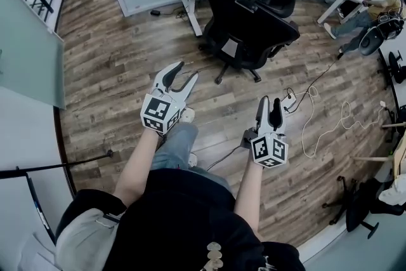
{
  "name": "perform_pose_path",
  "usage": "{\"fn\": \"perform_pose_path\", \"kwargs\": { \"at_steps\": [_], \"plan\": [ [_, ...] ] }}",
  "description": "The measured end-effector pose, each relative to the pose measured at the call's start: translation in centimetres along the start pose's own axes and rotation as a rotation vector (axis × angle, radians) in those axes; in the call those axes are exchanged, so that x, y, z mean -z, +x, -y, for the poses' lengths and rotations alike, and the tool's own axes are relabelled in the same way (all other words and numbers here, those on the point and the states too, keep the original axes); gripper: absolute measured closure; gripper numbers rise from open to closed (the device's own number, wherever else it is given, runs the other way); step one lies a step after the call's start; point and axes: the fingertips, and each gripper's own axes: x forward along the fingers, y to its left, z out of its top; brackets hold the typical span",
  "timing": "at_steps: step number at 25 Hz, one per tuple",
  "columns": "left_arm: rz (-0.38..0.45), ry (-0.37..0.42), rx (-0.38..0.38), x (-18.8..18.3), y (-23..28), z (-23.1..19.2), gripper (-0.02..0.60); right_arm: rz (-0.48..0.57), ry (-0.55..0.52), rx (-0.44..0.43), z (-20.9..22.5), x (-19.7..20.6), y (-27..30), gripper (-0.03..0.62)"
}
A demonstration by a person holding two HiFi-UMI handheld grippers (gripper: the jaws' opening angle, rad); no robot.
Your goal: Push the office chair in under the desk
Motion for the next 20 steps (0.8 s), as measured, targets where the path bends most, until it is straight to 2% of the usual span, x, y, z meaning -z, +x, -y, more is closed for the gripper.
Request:
{"fn": "perform_pose_path", "kwargs": {
  "at_steps": [5,11,20],
  "plan": [
    [0.002,0.001,0.001,0.5,3.9,-2.5,0.383,0.005,-0.008,-0.002,0.9,0.2,4.2,0.414],
    [0.012,0.007,0.024,0.4,11.1,-7.0,0.382,0.018,-0.022,0.022,2.3,0.1,11.7,0.414],
    [0.007,0.019,0.084,-1.5,22.0,-13.0,0.382,0.029,-0.024,0.074,4.0,-1.5,22.5,0.416]
  ]
}}
